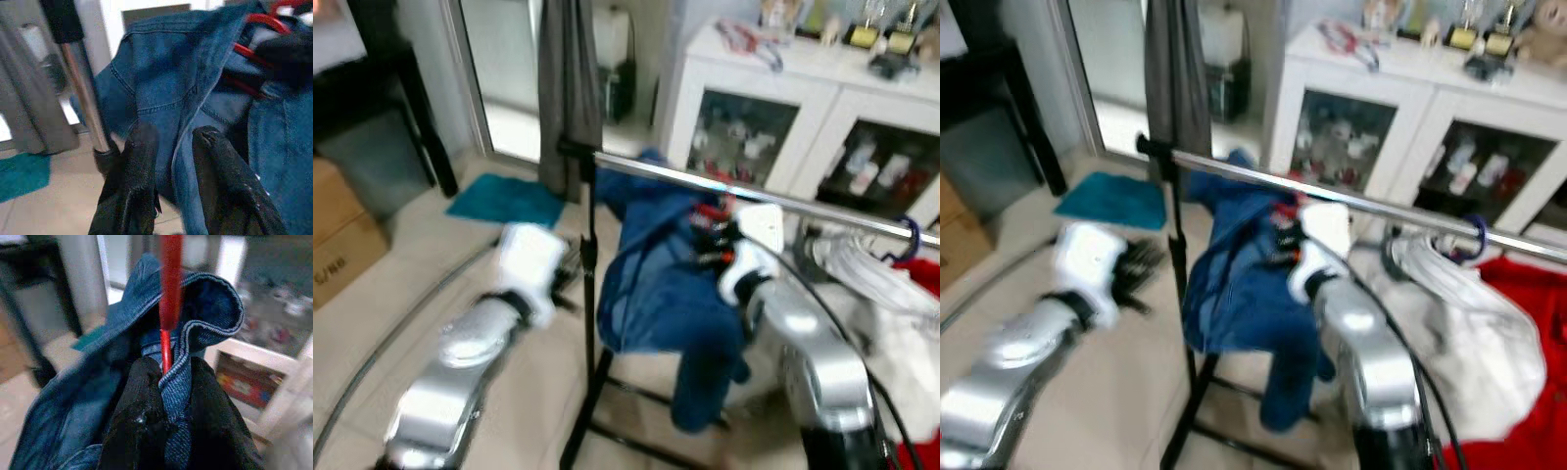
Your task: Hang hanger
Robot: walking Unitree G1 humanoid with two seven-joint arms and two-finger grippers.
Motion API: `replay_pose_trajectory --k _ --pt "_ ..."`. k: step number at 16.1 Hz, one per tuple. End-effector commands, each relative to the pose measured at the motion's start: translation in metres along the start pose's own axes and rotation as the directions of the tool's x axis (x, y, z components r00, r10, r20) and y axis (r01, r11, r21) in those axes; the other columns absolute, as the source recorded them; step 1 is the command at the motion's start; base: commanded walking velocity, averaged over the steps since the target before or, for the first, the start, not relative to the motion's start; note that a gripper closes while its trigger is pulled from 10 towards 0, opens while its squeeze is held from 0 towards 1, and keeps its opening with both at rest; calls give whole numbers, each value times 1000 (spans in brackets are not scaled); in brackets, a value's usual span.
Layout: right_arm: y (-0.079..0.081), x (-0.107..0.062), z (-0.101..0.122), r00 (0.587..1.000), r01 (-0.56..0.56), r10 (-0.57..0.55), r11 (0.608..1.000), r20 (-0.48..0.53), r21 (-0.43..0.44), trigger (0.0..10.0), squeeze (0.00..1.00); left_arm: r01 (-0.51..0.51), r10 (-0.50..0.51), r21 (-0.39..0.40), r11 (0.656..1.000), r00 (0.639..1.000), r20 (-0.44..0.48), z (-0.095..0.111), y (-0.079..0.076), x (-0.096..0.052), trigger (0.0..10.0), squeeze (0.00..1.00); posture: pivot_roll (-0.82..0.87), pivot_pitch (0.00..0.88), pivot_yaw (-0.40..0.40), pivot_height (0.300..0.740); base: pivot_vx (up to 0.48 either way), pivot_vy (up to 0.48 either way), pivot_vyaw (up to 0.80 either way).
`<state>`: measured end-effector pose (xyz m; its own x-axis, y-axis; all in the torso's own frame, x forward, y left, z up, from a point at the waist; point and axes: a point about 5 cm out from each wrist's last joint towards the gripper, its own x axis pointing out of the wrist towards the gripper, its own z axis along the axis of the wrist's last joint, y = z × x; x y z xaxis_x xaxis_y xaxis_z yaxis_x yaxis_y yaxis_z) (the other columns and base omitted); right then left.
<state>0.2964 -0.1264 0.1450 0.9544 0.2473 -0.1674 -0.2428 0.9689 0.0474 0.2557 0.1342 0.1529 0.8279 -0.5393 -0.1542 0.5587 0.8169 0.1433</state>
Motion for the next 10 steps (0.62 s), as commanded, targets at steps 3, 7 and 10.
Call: replay_pose_trajectory --k 3,7,10 --pt "-11 18 7 998 36 -39 998 -58 -58 10000 0 120 -120 17 993 993 19 6 -3 2 10000 0 82 0 -61 740 0 0 0" --pt "-27 41 6 985 98 -103 994 -137 -40 10000 0 246 -247 32 969 969 12 9 -9 -1 10000 0 88 0 -71 740 0 0 0" --pt "-26 43 3 981 79 -84 996 -173 -40 10000 0 260 -260 38 965 966 3 8 -10 -2 10000 0 89 0 -73 740 0 0 0"
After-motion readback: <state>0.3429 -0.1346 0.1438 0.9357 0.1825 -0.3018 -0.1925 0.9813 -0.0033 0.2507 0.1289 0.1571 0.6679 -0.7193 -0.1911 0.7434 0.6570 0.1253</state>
